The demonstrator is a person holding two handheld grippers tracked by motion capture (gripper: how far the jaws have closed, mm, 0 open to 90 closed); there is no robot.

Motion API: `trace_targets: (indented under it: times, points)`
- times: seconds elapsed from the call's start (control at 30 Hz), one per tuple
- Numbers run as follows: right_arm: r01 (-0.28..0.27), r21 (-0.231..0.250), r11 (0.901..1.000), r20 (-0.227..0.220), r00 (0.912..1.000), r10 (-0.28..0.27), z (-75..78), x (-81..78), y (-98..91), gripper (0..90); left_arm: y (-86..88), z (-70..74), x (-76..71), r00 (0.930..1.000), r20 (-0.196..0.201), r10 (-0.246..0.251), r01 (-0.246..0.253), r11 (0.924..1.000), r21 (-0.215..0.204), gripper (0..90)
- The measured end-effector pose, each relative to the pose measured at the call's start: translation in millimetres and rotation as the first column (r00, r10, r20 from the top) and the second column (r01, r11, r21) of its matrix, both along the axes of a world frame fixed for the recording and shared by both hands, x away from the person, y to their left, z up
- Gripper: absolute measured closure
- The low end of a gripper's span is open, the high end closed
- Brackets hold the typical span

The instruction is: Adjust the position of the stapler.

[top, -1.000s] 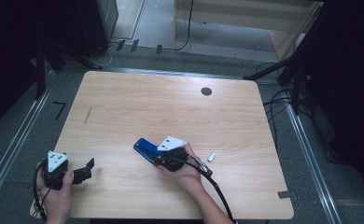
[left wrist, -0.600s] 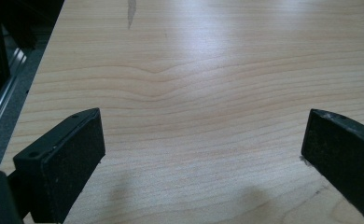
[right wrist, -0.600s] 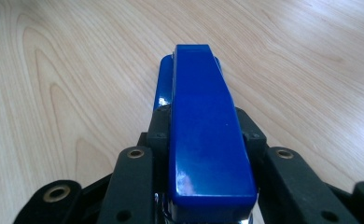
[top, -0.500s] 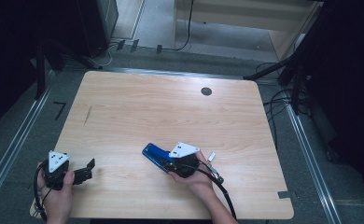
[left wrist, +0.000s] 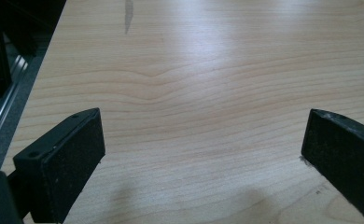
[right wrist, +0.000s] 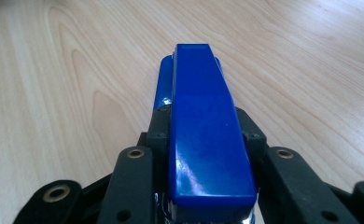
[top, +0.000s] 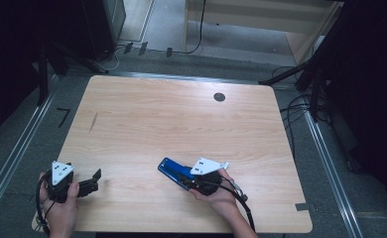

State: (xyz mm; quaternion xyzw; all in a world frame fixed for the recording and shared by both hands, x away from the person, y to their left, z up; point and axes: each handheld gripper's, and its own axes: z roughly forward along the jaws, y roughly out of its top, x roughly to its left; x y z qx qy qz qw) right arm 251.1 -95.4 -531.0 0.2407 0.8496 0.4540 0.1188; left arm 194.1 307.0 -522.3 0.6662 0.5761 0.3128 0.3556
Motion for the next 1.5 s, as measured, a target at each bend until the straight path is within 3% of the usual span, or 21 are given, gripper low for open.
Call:
trace_targets:
  times: [0.3,0.33,0.4,0.47,0.87,1.03,1.07,1.27,1.33,1.4,1.5]
  points:
    - [-0.034,0.011,0.9994,-0.005,0.9994,0.034,-2.2,-6.5,-11.0,66.9,-9.9,5.4,-4.3,0.9992,0.022,-0.034,0.035,0.9983,-0.047,0.0]
    - [-0.027,0.013,0.9996,-0.007,0.9996,0.027,-1.9,-7.3,-11.0,65.8,-12.1,5.7,-4.8,0.9988,0.028,-0.04,0.042,0.9975,-0.057,0.0]
    - [-0.015,0.048,0.9987,-0.009,0.9998,0.016,-0.1,-9.5,-12.5,52.1,-17.1,6.8,-5.8,0.998,0.037,-0.051,0.053,0.9966,-0.063,0.0]
    - [0.008,0.071,0.9975,-0.018,0.9998,-0.007,3.3,-11.7,-16.0,46.5,-22.3,8.1,-6.9,0.9975,0.038,-0.06,0.062,0.9962,-0.061,0.0]
    - [0.142,0.077,0.9868,-0.03,0.9896,-0.14,5.9,-38.1,-44.3,41.8,-73.0,7.2,-8.5,0.9873,0.014,-0.158,0.159,0.985,-0.068,0.0]
    - [0.201,0.088,0.9756,-0.038,0.9793,-0.199,4.5,-48.0,-51.9,43.3,-93.2,6.0,-12.9,0.9804,0.013,-0.197,0.197,0.9786,-0.06,10.7]
    - [0.203,0.091,0.9749,-0.038,0.9789,-0.201,4.1,-49.7,-52.9,43.7,-96.5,5.7,-13.7,0.9791,0.014,-0.203,0.204,0.9772,-0.06,15.7]
    - [0.207,0.08,0.9751,-0.023,0.9784,-0.206,1.8,-59.3,-57.1,48.6,-113.9,1.8,-16.0,0.9662,0.012,-0.257,0.258,0.9653,-0.041,27.1]
    - [0.226,0.08,0.9709,-0.034,0.9741,-0.224,1.7,-60.9,-59.4,51.1,-118.3,0.6,-16.1,0.962,0.008,-0.273,0.273,0.9609,-0.046,32.8]
    - [0.248,0.094,0.9642,-0.057,0.9682,-0.243,0.3,-60.9,-62.1,55.2,-123.5,-1.1,-15.2,0.9567,-0.004,-0.291,0.291,0.956,-0.04,44.1]
    - [0.283,0.105,0.9535,-0.11,0.9561,-0.271,-3.3,-59.9,-65.5,62.2,-131.4,-3.1,-13.5,0.9522,-0.025,-0.304,0.304,0.9524,-0.026,53.5]
